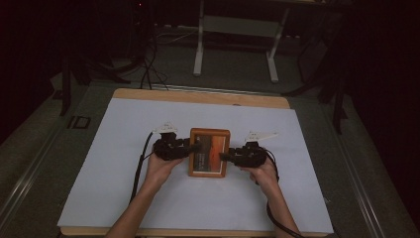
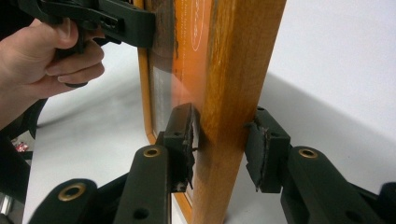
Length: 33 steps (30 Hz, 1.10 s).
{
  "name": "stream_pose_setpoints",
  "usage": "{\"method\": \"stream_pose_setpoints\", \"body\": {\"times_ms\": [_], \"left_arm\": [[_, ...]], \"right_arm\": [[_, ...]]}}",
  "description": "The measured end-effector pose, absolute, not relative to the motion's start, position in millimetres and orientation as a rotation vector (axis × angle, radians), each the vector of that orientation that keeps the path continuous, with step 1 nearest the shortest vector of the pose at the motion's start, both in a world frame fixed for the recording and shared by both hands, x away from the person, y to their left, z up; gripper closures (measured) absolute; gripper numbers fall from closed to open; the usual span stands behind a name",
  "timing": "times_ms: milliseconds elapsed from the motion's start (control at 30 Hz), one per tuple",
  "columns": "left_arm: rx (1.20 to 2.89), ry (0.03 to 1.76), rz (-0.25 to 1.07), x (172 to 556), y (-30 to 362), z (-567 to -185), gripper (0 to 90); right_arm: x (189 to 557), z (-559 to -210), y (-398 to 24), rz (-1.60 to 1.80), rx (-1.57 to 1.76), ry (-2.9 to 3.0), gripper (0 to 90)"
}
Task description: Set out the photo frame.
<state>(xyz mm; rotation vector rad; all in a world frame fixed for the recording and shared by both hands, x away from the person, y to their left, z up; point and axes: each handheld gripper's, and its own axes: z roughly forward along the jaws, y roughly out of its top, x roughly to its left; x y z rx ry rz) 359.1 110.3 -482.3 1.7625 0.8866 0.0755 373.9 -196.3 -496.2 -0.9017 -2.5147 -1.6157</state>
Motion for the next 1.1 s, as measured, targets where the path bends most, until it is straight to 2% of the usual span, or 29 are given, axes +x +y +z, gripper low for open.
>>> {"method": "stream_pose_setpoints", "body": {"times_ms": [267, 367, 567, 1100], "left_arm": [[1.766, 0.905, 0.077, 358.5, 109.9, -481.8, 56.8], [1.772, 0.922, 0.07, 358.6, 109.4, -481.7, 53.6], [1.761, 0.929, 0.064, 357.6, 114.2, -481.9, 43.3], [1.727, 0.933, 0.082, 350.3, 129.1, -472.6, 41.8]], "right_arm": [[373.1, -495.6, -195.2, -1.611, -0.901, -2.532, 63.8], [373.2, -494.9, -194.3, -1.61, -0.897, -2.545, 62.9], [373.2, -490.7, -194.2, -1.647, -0.9, -2.538, 49.3], [371.2, -481.6, -202.5, -1.66, -0.924, -2.533, 43.7]]}}
